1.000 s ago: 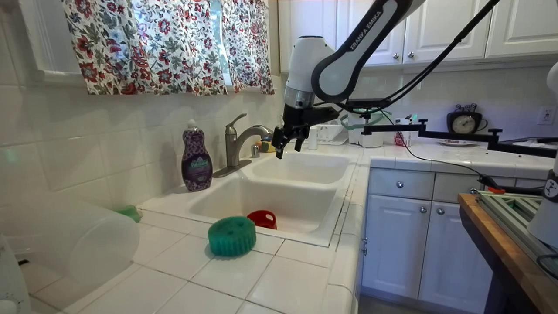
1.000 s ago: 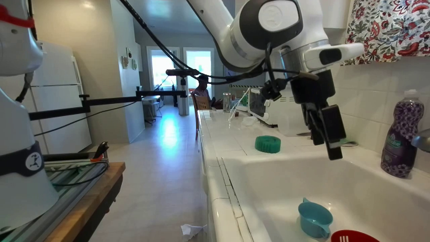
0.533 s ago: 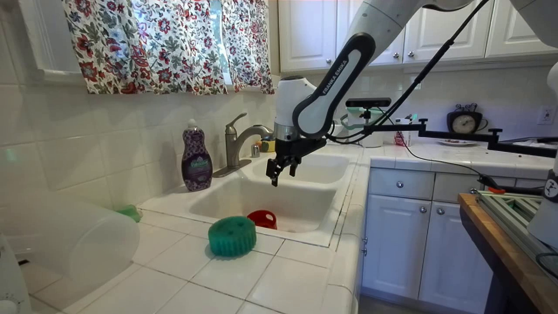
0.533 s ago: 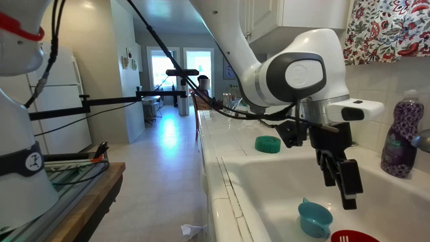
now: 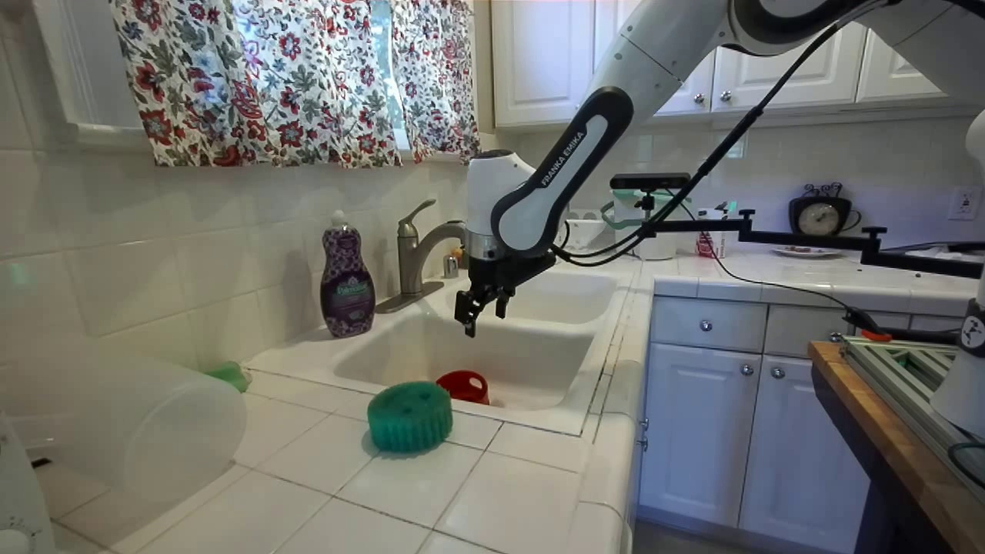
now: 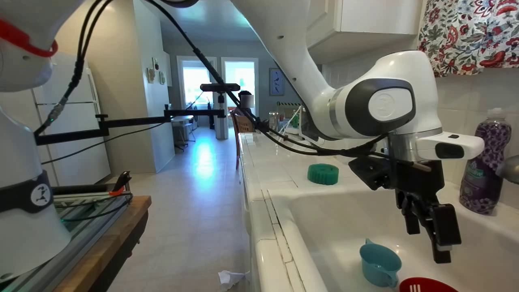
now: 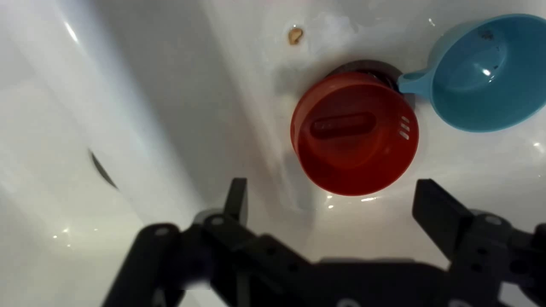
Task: Take the red lid out of the sink and place it on the left side of the countertop.
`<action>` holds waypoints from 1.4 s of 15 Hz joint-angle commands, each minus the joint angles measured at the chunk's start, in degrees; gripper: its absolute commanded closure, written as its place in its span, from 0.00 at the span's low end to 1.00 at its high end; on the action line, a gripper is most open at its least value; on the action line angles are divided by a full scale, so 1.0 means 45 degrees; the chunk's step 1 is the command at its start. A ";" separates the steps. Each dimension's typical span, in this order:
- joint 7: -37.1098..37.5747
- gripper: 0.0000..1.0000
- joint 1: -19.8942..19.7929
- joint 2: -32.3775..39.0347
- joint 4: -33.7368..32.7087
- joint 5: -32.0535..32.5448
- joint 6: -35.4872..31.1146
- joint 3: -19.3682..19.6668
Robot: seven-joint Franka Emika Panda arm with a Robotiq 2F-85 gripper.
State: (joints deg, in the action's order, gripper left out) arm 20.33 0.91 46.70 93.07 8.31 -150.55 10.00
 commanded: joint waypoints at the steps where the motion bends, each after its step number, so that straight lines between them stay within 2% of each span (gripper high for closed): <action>1: -0.0187 0.00 0.0155 0.0034 -0.0027 -0.0274 0.0007 0.0184; 6: -0.0723 0.00 -0.0230 0.0769 -0.0576 -0.0544 0.0230 -0.0253; 10: -0.1588 0.00 -0.0303 0.1834 -0.1663 -0.0620 0.0758 -0.0697; 14: -0.2134 0.00 0.0101 0.3105 -0.3953 -0.0183 0.1546 -0.0527; 18: -0.2591 0.00 0.0156 0.4300 -0.6877 -0.0166 0.3592 -0.0587; 19: -0.2107 0.00 0.0248 0.3376 -0.5146 -0.0245 0.2539 -0.0529; 21: -0.2185 0.00 0.0234 0.3780 -0.6036 -0.0223 0.3219 -0.0547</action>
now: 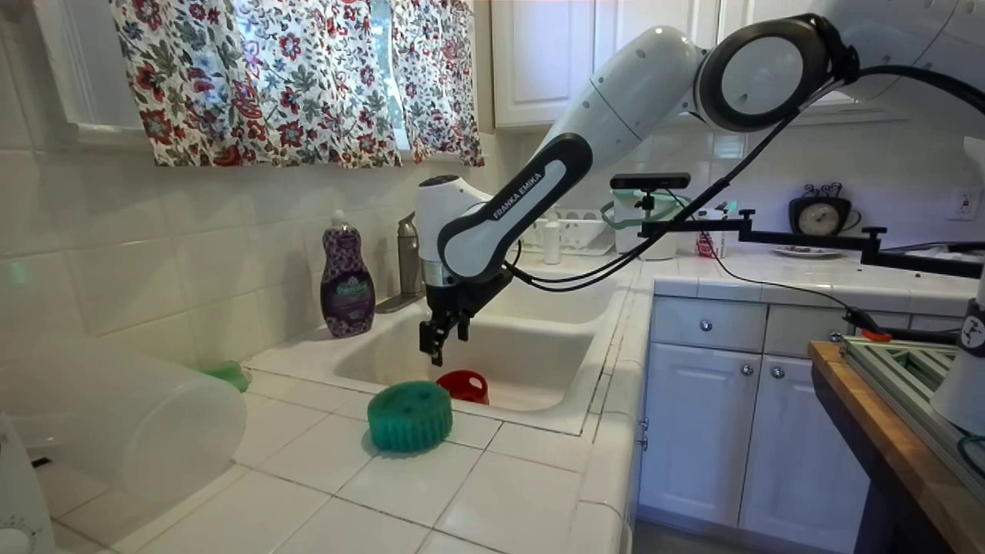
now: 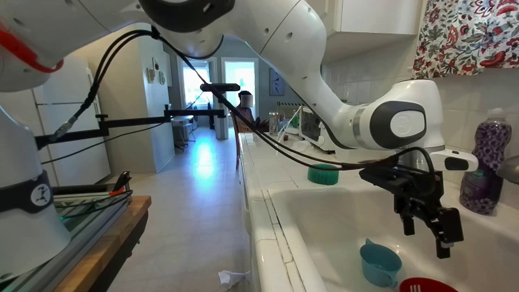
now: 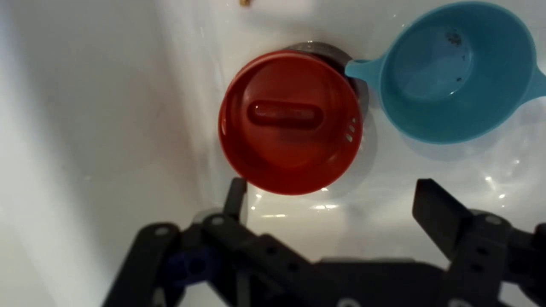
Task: Take the red lid out of the sink and place it on the left side of the countertop.
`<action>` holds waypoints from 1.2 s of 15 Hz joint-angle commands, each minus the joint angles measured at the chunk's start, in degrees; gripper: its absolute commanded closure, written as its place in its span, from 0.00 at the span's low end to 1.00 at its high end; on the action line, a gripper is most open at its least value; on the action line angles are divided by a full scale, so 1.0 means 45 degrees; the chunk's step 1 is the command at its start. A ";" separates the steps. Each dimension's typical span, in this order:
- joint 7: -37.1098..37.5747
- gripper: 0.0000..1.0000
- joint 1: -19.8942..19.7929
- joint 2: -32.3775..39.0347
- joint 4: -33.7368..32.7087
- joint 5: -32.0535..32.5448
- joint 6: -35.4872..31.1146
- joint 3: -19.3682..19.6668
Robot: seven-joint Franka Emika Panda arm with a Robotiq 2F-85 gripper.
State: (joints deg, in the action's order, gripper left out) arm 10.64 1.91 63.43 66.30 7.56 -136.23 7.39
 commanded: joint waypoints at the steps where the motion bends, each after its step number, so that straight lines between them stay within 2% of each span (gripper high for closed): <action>1: -0.0038 0.00 0.0011 0.0169 -0.0235 -0.0053 0.0076 0.0034; 6: -0.0157 0.00 -0.0188 0.0631 -0.0447 -0.0148 0.0022 -0.0033; 11: -0.0344 0.00 -0.0432 0.1774 -0.1157 -0.0094 -0.0833 0.0008; 15: -0.0551 0.00 -0.0296 0.2724 -0.2105 0.0020 -0.1649 0.0059; 18: -0.0553 0.00 -0.0134 0.3390 -0.3097 -0.0003 -0.1711 0.0097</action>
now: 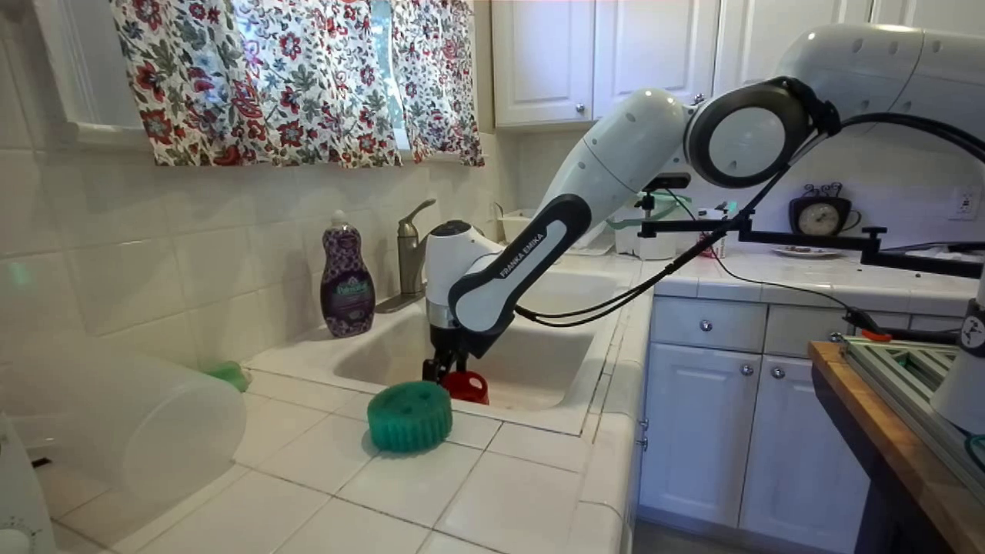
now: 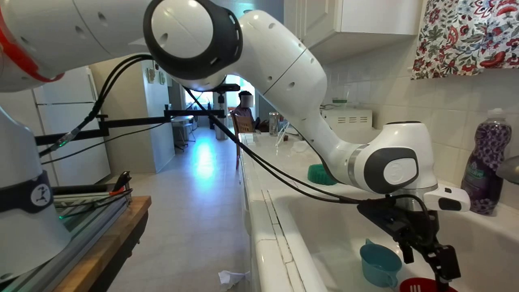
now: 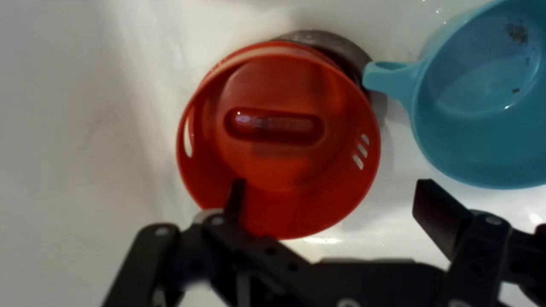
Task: Take the red lid out of the sink and place it on the left side of the countertop.
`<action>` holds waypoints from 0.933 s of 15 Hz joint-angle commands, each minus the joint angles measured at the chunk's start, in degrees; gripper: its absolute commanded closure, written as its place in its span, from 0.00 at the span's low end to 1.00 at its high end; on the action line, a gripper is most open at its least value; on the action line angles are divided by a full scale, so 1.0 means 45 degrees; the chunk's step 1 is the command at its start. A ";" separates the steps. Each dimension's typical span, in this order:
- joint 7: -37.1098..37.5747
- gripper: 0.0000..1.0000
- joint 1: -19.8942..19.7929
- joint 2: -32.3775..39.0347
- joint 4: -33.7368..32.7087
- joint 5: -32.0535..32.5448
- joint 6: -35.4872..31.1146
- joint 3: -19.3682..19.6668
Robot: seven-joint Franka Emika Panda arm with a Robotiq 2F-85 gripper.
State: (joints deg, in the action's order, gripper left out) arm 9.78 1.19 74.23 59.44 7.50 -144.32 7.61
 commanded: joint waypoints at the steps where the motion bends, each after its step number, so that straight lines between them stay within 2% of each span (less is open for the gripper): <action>1: -0.0213 0.00 0.0106 0.1193 -0.1934 0.0011 0.0197 0.0135; 6: 0.1308 0.00 0.0538 0.2014 -0.3485 -0.0018 0.0776 0.0829; 14: 0.3309 0.00 0.0870 0.2857 -0.5043 0.0199 0.2958 0.1630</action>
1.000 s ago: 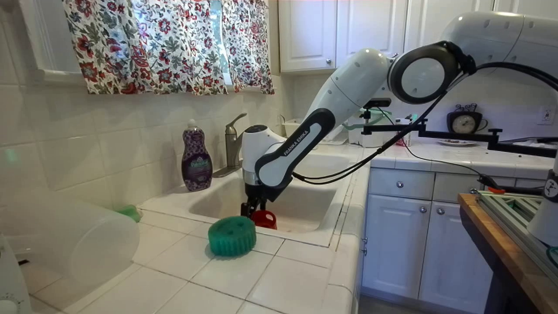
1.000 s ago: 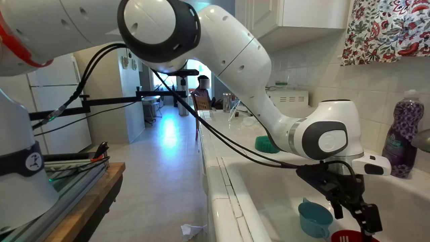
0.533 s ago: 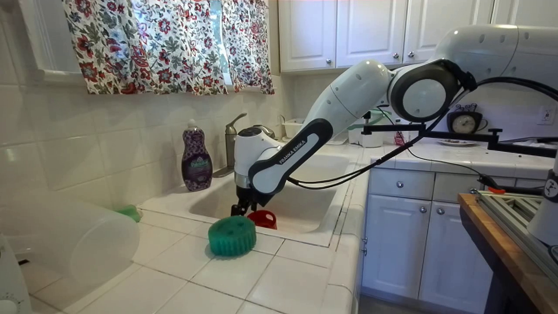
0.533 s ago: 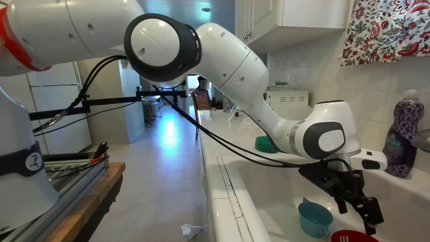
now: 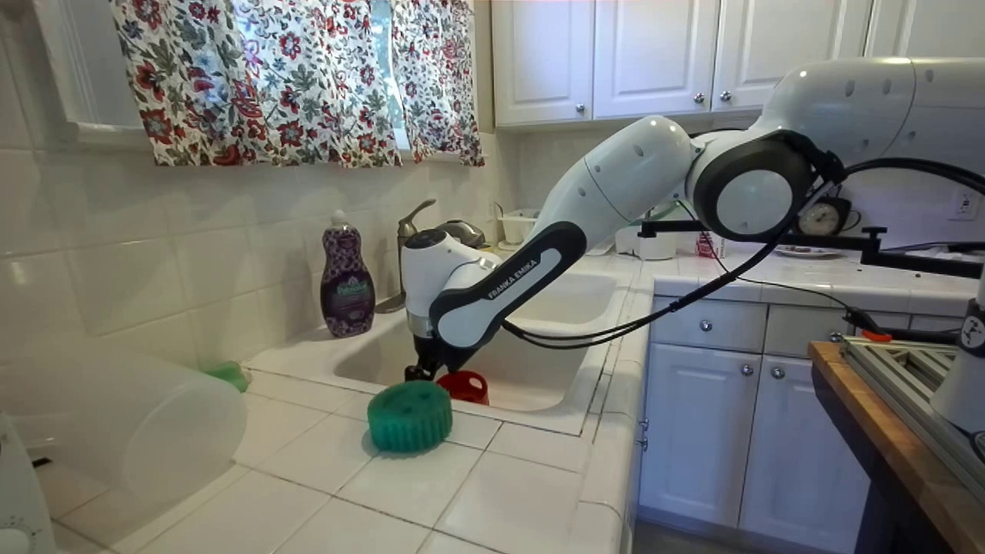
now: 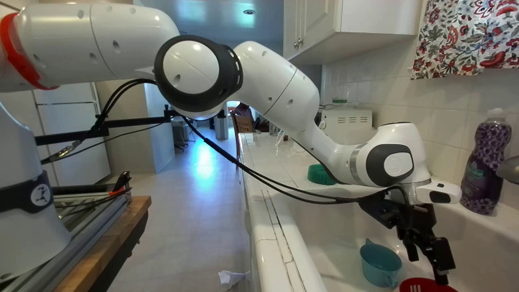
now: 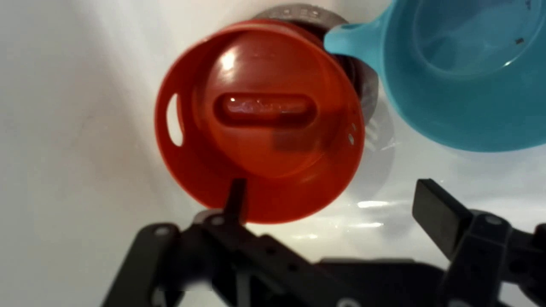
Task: Take the red lid out of the sink and place it on the left side of the countertop.
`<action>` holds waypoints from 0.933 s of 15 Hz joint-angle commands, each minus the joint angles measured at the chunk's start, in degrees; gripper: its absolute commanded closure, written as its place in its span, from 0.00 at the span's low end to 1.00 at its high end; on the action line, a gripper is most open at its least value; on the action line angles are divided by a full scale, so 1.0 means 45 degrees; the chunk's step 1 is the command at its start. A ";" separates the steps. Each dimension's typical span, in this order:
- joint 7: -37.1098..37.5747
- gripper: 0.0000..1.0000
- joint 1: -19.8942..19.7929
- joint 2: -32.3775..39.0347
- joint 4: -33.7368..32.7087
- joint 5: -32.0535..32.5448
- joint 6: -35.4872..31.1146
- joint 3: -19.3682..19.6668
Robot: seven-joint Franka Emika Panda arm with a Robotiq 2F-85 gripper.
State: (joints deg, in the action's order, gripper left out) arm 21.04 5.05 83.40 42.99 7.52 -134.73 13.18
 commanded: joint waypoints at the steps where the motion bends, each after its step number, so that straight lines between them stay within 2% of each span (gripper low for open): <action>1: 0.0920 0.00 -0.0027 0.0943 -0.1569 0.0215 0.1039 0.0431; 3: 0.1187 0.00 -0.0062 0.1085 -0.1796 0.0259 0.1382 0.0514; 4: 0.1433 0.00 0.0075 0.0376 -0.0616 0.0480 0.1038 0.0502; 7: 0.1886 0.00 0.0099 0.0359 -0.0630 0.0637 0.1150 0.0529; 8: 0.1327 0.00 -0.0102 0.0435 -0.0804 0.0509 0.1075 0.0210; 14: 0.1037 0.00 -0.0263 0.0473 -0.0740 0.0422 0.0870 -0.0031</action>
State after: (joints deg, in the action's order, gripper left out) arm 26.90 4.92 84.97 40.31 9.02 -130.39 14.53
